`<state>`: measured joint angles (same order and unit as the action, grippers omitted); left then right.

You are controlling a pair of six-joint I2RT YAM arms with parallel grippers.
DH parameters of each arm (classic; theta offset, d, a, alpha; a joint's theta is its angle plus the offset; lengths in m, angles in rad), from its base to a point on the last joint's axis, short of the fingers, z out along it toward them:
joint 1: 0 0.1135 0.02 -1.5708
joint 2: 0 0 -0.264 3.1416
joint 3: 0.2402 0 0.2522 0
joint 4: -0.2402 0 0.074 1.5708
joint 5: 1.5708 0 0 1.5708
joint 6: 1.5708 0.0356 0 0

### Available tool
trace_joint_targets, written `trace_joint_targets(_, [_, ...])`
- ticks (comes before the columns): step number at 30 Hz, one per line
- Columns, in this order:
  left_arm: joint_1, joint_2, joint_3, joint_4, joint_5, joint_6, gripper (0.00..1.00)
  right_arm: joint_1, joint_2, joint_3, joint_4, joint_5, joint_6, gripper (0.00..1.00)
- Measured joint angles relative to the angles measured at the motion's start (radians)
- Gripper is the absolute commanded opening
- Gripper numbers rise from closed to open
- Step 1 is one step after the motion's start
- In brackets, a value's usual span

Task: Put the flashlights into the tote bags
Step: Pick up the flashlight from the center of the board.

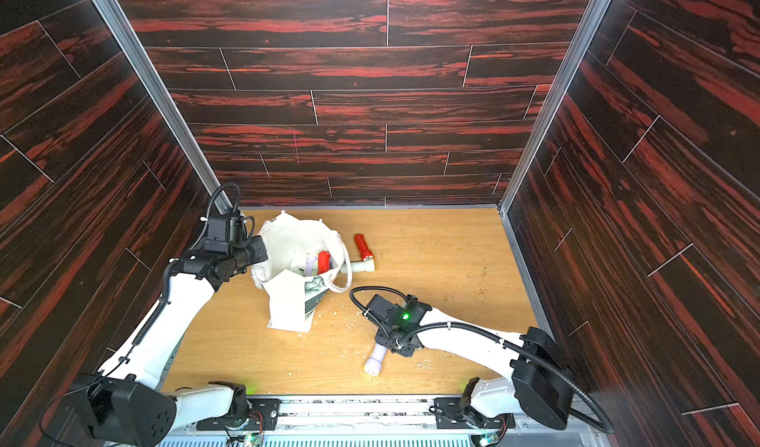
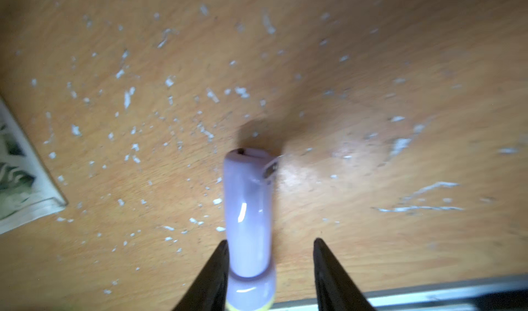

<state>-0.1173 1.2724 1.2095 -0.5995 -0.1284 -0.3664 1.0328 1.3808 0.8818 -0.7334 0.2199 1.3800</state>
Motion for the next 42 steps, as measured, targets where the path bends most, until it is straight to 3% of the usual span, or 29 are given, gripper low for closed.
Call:
trace_joint_targets(9, [0.0, 0.0, 0.001, -0.001, 0.001, 0.0, 0.0, 0.003, 0.068, -0.021, 0.082, -0.063, 0.0, 0.58])
trace_joint_targets(14, [0.0, 0.0, 0.001, -0.001, 0.003, 0.0, 0.0, 0.004, 0.092, -0.021, 0.093, -0.075, -0.001, 0.57])
trace_joint_targets(31, [0.0, 0.0, 0.003, -0.003, 0.013, 0.0, 0.0, -0.018, 0.198, -0.021, 0.134, -0.075, -0.024, 0.46])
trace_joint_targets(42, [0.0, 0.0, 0.003, -0.002, 0.019, 0.0, 0.0, -0.018, 0.21, -0.02, 0.138, -0.063, -0.021, 0.27])
